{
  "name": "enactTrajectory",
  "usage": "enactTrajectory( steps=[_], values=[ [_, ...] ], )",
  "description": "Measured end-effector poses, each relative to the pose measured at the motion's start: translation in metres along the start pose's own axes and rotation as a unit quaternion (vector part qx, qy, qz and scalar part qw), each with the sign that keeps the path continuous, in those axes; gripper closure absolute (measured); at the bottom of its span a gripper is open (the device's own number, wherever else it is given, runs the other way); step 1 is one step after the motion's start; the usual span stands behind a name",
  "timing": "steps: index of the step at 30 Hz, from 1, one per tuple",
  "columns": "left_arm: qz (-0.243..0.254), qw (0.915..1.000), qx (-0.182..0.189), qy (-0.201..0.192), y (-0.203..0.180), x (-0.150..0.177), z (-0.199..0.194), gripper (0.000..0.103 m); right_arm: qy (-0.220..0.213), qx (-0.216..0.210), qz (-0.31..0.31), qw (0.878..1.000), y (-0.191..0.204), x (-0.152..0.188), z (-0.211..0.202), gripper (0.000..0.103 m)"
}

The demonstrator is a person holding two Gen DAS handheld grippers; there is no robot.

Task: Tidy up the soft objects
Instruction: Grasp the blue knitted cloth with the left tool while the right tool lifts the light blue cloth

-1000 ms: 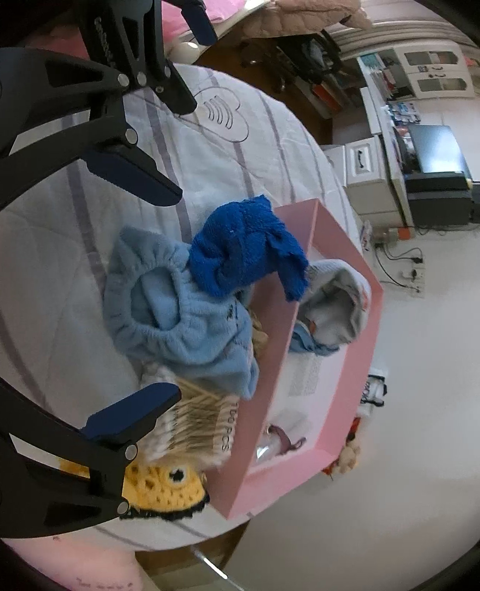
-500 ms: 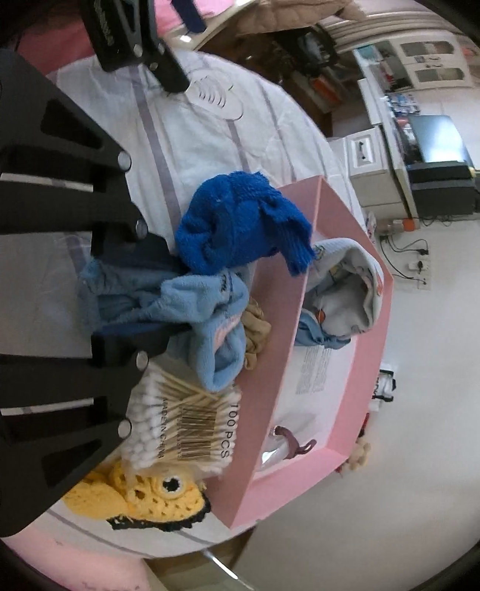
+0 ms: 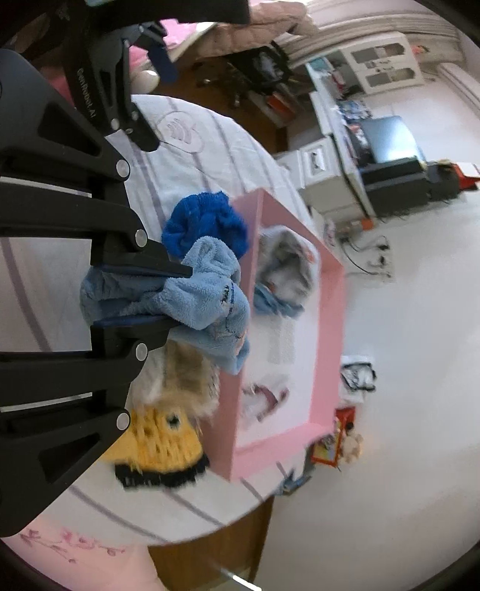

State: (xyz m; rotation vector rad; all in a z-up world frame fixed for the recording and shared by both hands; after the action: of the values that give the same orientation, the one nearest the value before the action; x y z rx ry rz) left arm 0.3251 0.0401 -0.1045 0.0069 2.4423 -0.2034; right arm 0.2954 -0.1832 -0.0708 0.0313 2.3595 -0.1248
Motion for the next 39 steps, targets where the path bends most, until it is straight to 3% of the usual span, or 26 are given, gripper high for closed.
enactTrajectory(
  steps=[7,14,28,29,33,35,39],
  values=[
    [0.018,0.9994,0.028,0.001,-0.032,-0.008,0.002,0.000,-0.024,0.054,0.040,0.997,-0.050,-0.009,-0.013,0.087],
    [0.038,0.9983,0.041,0.011,-0.058,-0.020,0.016,0.000,-0.008,0.086,0.079,0.993,-0.094,-0.007,0.001,0.087],
    [0.019,0.9976,0.056,0.036,-0.075,-0.053,0.074,0.000,0.019,0.075,0.095,0.992,-0.119,-0.004,0.037,0.086],
    [0.022,0.9976,0.059,0.032,-0.075,-0.055,0.076,0.005,0.019,0.074,0.095,0.993,-0.119,-0.005,0.038,0.086],
    [0.034,0.9970,0.063,0.029,-0.080,-0.051,0.080,0.050,0.019,0.073,0.092,0.993,-0.118,-0.006,0.041,0.086],
    [0.037,0.9944,0.089,0.043,-0.084,-0.047,0.083,0.061,0.018,0.075,0.091,0.993,-0.118,-0.007,0.041,0.086],
    [0.053,0.9955,0.074,0.025,-0.086,-0.046,0.076,0.064,0.018,0.077,0.091,0.993,-0.117,-0.006,0.039,0.086]
  ],
)
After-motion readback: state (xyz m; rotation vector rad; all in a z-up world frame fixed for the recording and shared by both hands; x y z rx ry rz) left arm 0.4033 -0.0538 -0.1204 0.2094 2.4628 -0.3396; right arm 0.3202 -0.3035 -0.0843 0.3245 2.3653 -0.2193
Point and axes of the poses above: each gripper's, at about its wrist camera, not at the fingertips, and z roughly the way its jaws point, y to its left, x to its underside, the point moved 7 cm from there along z, roughly the way its jaws point, and after that the axes turned 10 degrees about x, right-handed, at the moved point
